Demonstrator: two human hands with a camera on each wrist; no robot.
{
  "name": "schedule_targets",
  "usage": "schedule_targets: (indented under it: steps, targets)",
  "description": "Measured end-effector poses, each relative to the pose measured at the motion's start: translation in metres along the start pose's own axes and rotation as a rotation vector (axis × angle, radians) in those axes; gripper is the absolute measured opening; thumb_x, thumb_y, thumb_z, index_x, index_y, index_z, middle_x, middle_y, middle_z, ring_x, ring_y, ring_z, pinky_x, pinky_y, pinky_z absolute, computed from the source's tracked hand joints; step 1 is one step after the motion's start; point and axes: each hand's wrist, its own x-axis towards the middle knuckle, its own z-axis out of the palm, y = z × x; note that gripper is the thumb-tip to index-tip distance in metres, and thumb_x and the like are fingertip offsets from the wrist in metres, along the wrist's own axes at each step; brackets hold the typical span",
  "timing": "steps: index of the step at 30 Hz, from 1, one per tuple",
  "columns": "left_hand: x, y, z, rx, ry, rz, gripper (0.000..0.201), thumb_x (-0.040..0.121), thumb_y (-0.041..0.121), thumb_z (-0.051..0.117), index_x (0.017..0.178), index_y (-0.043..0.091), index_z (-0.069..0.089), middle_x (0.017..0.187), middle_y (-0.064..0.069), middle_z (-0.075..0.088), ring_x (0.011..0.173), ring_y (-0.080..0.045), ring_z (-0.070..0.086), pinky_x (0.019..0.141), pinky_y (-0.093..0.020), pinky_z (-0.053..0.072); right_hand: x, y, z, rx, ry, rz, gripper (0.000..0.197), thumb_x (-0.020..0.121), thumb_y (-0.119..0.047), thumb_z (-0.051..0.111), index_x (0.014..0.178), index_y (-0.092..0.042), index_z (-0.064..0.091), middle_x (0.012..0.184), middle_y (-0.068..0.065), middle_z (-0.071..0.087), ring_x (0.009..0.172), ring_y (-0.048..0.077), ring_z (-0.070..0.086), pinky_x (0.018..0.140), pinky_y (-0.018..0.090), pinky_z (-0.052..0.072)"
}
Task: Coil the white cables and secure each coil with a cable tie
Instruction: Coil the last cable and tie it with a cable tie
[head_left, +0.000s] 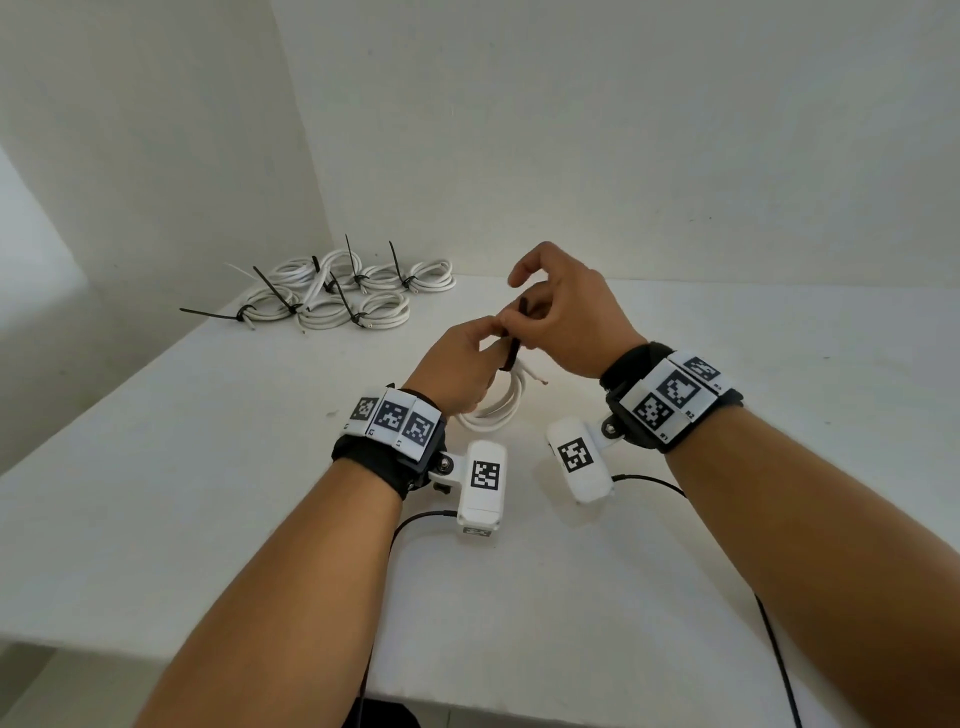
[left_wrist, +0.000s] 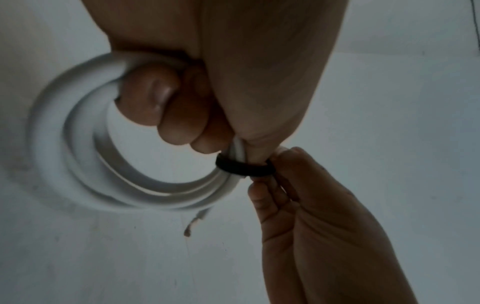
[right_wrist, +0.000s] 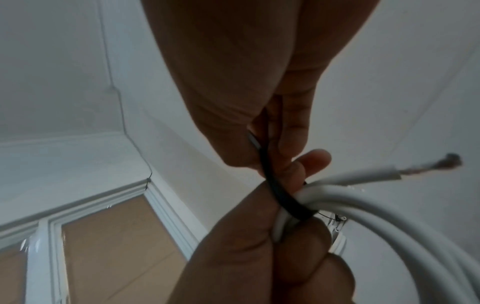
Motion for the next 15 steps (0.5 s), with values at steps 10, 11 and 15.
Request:
schedule_targets:
  steps: [10,11,15]
  targets:
    - [-0.003,0.007,0.0103,-0.023,0.149,0.136,0.027,0.103,0.026,0.05,0.105,0.012,0.073,0.041,0.019,0.052,0.037,0.002,0.046,0.052,-0.022,0.029,0.0045,0.002,-0.006,0.195,0.065,0.146,0.017,0.089,-0.014,0.07,0.101,-0.008,0.059,0.078,0.001,0.077,0.063,0.011,0.07,0.063,0.023,0.054]
    - [-0.0039,0.0075,0.0112,-0.031,0.157,0.14,0.027,0.103,0.025,0.049,0.105,0.012,0.073,0.041,0.019,0.051,0.038,0.004,0.046,0.053,-0.022,0.029,0.0046,0.0027,-0.0052,0.21,0.064,0.15,0.017,0.089,-0.014,0.07,0.1,-0.008,0.059,0.078,0.001,0.077,0.069,0.017,0.072,0.066,0.025,0.056]
    - [-0.0052,0.0073,0.0102,-0.052,0.191,0.152,0.028,0.103,0.024,0.049,0.101,0.014,0.075,0.043,0.021,0.052,0.041,0.005,0.048,0.054,-0.021,0.03,0.0028,0.0002,-0.0013,0.258,0.071,0.141,0.012,0.088,-0.012,0.072,0.096,-0.005,0.066,0.079,0.004,0.077,0.061,0.011,0.068,0.06,0.017,0.051]
